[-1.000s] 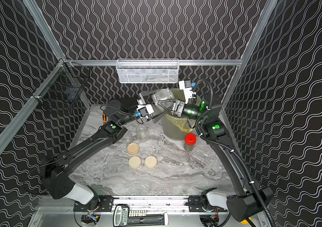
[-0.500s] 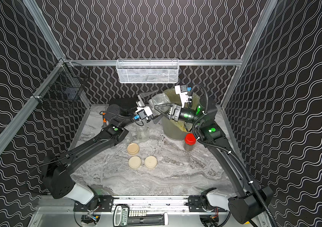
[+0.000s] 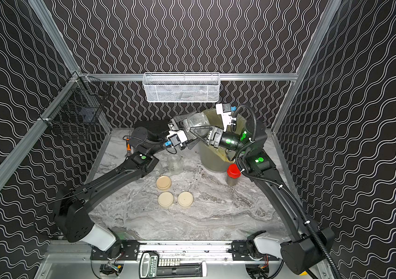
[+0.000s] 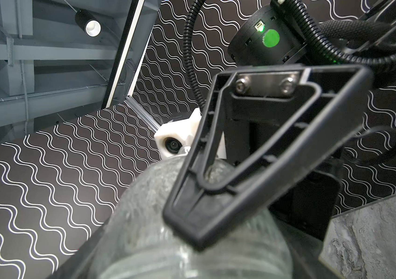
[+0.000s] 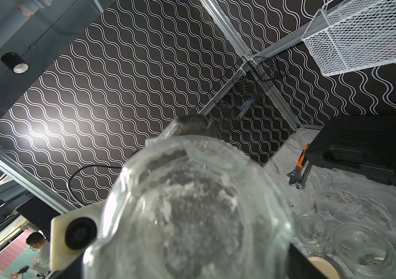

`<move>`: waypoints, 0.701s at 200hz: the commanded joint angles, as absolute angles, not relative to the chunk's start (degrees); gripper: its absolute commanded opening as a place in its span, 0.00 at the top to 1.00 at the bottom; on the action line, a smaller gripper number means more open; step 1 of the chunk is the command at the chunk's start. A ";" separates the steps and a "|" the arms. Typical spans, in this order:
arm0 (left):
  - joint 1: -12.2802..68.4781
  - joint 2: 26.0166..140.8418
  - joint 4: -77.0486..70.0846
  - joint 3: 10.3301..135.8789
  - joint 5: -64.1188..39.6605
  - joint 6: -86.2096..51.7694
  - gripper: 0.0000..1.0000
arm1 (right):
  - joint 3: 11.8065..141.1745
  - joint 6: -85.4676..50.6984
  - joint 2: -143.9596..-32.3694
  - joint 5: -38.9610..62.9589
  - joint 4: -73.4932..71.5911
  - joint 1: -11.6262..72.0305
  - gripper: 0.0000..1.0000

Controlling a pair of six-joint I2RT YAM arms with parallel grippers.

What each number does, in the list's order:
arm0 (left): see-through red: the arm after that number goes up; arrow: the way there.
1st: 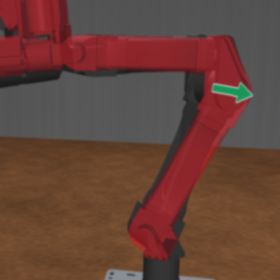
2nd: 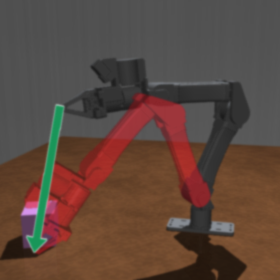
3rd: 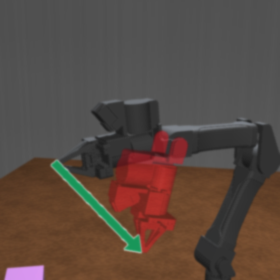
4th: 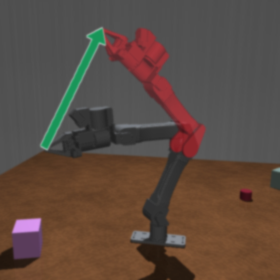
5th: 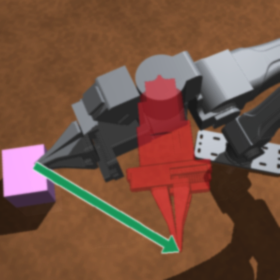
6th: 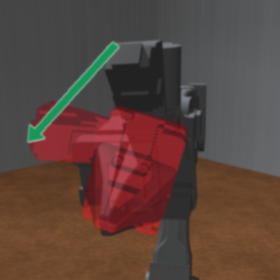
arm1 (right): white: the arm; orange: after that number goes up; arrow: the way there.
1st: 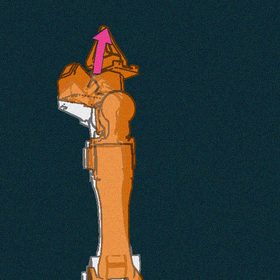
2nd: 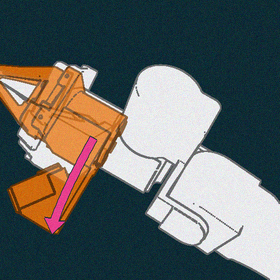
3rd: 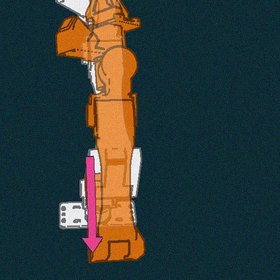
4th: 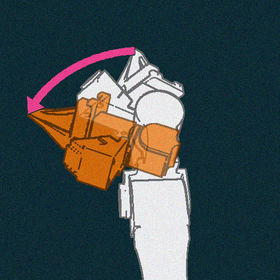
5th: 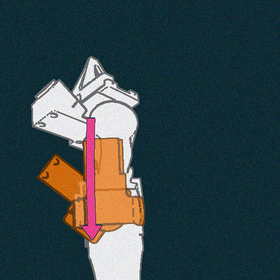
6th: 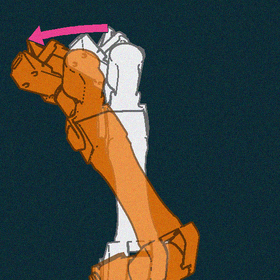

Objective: Empty moldy tea leaves from jars
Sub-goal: Place the jar at the center of the board.

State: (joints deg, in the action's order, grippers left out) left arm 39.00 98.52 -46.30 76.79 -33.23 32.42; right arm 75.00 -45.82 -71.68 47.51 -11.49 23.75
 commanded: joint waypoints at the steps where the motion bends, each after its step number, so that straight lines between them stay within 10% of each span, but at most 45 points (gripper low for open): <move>1: 39.03 97.53 -46.97 76.34 -33.22 29.94 0.60 | 74.06 -45.61 -70.87 48.35 -15.23 24.08 0.21; 9: 39.10 97.03 -46.59 76.05 -32.85 29.67 0.62 | 73.26 -45.79 -70.23 47.96 -16.82 24.08 0.01; 140: 39.24 83.92 8.87 86.42 -6.35 2.06 0.71 | 61.83 -28.34 -55.48 26.56 -14.38 24.08 0.01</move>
State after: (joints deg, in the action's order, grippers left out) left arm 39.13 84.16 -13.02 82.04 -17.37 11.38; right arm 61.49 -35.35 -56.31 30.00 -18.92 23.99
